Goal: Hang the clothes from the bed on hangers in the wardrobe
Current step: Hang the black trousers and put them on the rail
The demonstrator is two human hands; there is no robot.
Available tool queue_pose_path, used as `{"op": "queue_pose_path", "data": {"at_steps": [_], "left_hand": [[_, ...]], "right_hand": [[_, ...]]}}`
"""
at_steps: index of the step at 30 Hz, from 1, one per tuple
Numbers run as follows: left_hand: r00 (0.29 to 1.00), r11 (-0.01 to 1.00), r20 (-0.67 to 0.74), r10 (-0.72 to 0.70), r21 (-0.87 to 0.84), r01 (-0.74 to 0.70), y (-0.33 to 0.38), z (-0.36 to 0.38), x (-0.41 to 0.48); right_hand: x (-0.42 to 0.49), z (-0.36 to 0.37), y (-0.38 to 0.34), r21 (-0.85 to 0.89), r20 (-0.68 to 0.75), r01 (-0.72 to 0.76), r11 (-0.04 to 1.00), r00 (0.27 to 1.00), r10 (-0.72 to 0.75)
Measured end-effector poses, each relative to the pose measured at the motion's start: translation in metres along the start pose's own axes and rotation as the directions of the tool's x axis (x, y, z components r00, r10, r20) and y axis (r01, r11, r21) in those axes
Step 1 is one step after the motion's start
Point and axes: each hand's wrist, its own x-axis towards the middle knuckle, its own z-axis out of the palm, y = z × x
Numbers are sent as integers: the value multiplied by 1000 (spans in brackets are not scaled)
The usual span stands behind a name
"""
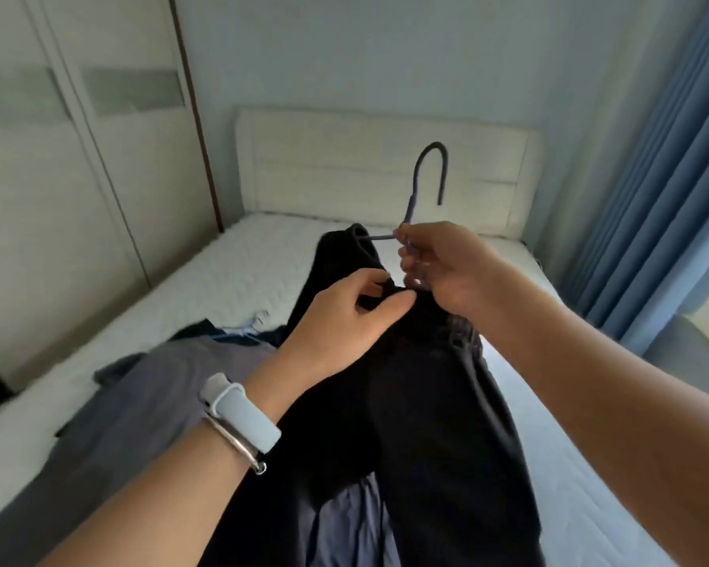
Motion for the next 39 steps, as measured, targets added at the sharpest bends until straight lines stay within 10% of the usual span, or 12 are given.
{"op": "queue_pose_path", "data": {"at_steps": [5, 19, 28, 34, 39], "left_hand": [[995, 990, -40, -95, 102, 99, 78, -61, -39], [844, 597, -532, -73, 654, 464, 137, -241, -189], [596, 529, -766, 243, 619, 580, 108, -380, -322], [627, 475, -747, 221, 644, 600, 91, -488, -417], [582, 473, -808, 89, 549, 690, 58, -564, -499]], "right_hand": [[-66, 50, -47, 312, 230, -23, 950, 972, -52], [-183, 216, -66, 8, 675, 312, 950, 699, -236], [-246, 368, -60, -111, 661, 921, 373, 349, -665], [-311, 510, -20, 67, 788, 956, 287, 125, -603], [-342, 609, 17, 95, 797, 965, 245, 74, -600]]}}
